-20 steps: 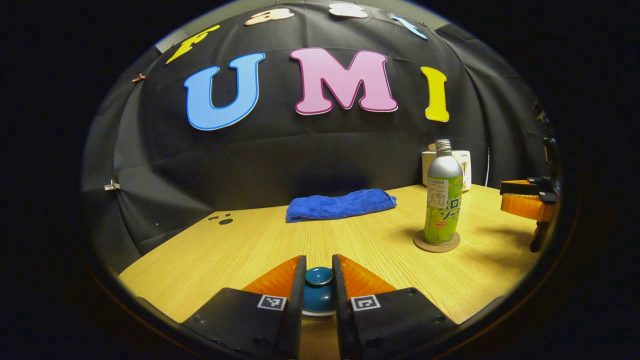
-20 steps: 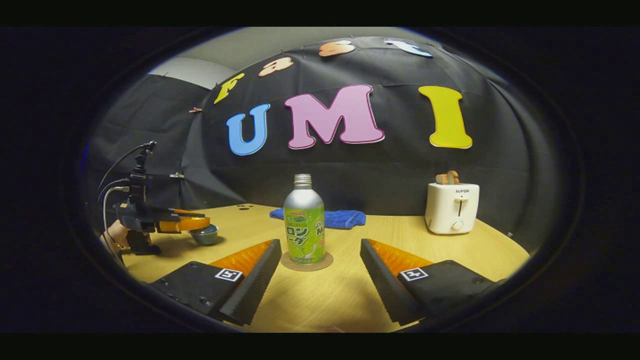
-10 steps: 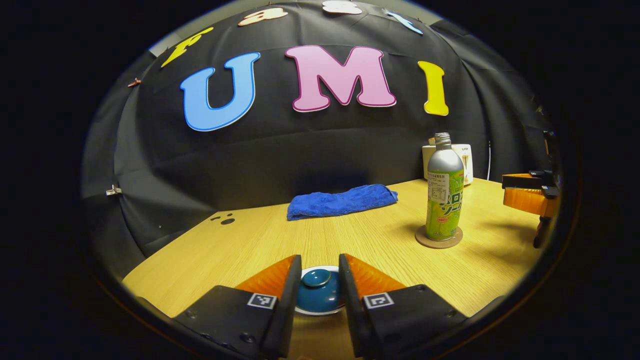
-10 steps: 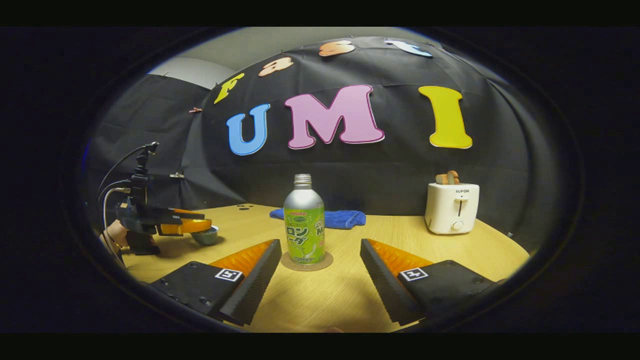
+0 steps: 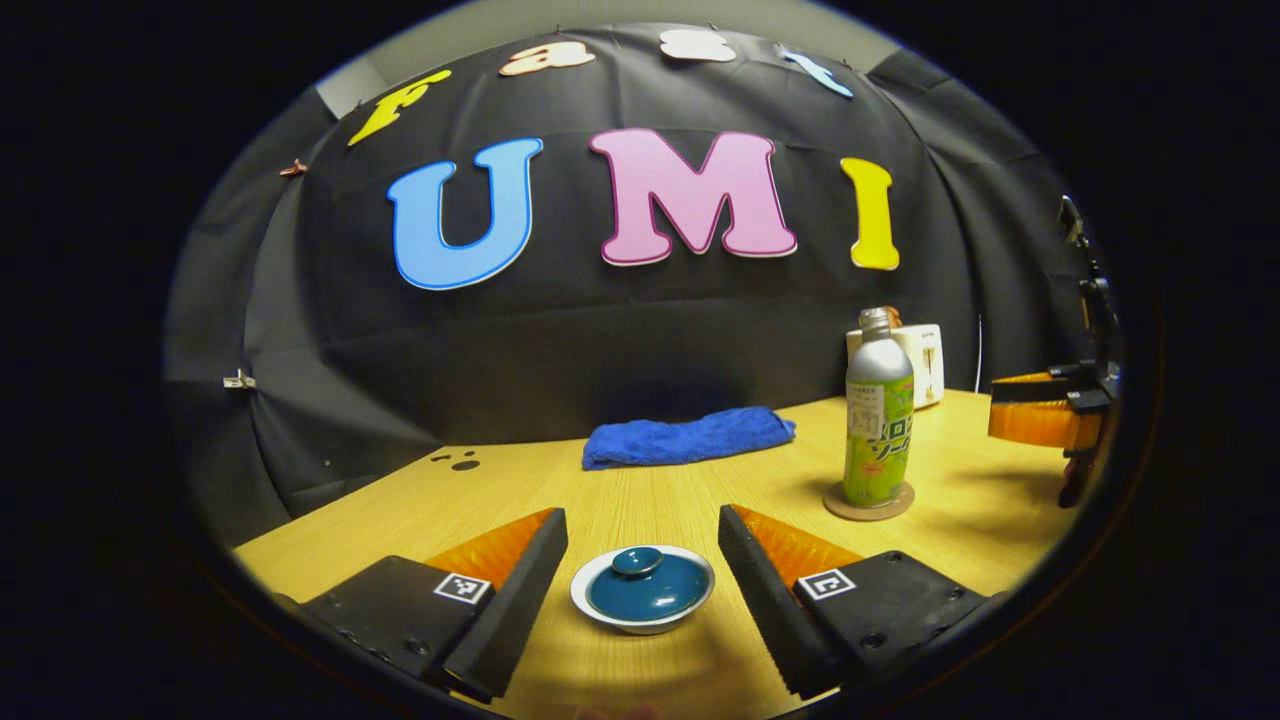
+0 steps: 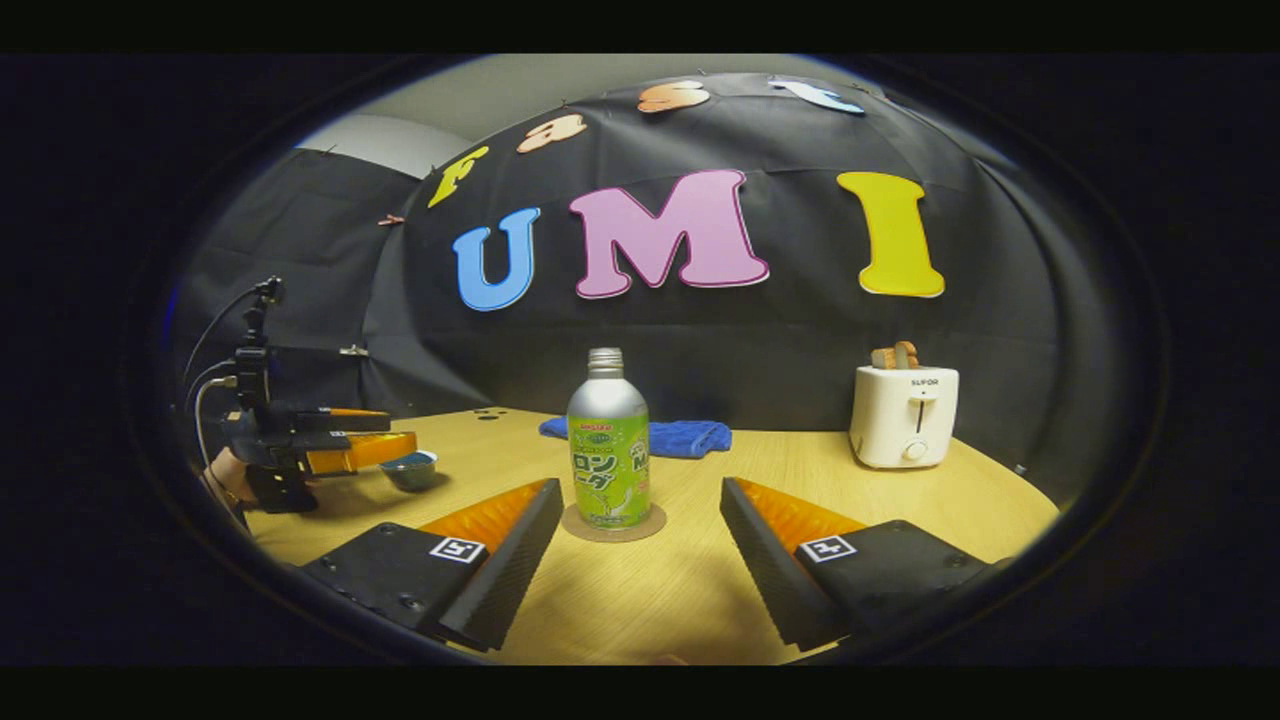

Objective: Open the teacup lid with one hand, grasp the water bottle and pour water into the teacup with the other hand; after pouring, place the water bottle on the coaster and then close the teacup lid.

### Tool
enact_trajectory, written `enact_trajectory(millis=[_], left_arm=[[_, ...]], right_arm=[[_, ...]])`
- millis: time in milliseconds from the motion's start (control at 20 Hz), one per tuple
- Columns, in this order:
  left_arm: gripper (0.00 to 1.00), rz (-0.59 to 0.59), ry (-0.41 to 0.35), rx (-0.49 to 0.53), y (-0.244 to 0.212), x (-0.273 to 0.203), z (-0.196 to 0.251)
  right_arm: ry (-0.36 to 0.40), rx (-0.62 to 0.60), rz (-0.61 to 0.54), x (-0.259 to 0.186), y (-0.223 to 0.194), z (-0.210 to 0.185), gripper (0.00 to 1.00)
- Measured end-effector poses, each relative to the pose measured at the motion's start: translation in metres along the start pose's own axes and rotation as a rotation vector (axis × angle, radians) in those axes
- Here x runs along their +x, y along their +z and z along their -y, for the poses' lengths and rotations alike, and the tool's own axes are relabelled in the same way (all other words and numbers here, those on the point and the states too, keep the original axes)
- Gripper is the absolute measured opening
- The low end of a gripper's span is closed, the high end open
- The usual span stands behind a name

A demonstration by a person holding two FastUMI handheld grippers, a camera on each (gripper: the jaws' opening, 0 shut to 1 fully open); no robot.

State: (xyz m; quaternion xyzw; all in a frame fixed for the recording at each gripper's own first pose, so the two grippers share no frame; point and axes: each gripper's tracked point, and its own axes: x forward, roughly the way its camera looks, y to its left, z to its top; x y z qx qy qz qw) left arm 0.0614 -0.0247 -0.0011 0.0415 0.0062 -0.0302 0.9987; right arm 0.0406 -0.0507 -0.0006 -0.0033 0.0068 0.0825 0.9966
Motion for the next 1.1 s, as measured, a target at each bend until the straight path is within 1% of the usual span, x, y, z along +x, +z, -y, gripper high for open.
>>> enact_trajectory(millis=[100,200,250,450,600,700,850,1000,1100], left_arm=[[0.96,0.018,-0.017,-0.04,0.001,-0.001,0.002],[0.97,0.02,-0.014,-0.072,0.0,-0.003,-0.002],[0.97,0.017,-0.013,-0.088,0.0,-0.003,-0.002],[0.97,0.018,-0.021,-0.081,0.0,-0.004,0.0],[0.96,0.022,-0.066,-0.08,0.001,-0.003,0.008],[0.97,0.023,-0.077,-0.08,0.001,-0.004,0.008],[0.97,0.022,-0.072,-0.079,0.001,-0.004,0.008],[0.97,0.019,-0.034,-0.08,0.0,-0.004,0.002],[0.97,0.019,-0.032,-0.08,0.0,-0.004,0.002]], right_arm=[[0.0,0.0,0.0,0.0,0.0,0.0,0.98],[0.0,0.0,0.0,0.0,0.0,0.0,0.98],[-0.004,-0.001,-0.002,0.004,0.001,0.01,0.98],[-0.029,-0.001,0.0,0.003,0.001,0.015,0.98],[-0.046,-0.002,0.001,0.002,0.001,0.017,0.98],[-0.06,-0.002,0.0,0.002,0.001,0.02,0.98],[-0.089,-0.003,0.002,0.0,0.001,0.025,0.98],[-0.084,-0.002,0.002,-0.002,0.002,0.022,0.98],[-0.083,-0.002,0.002,-0.001,0.002,0.023,0.98]])
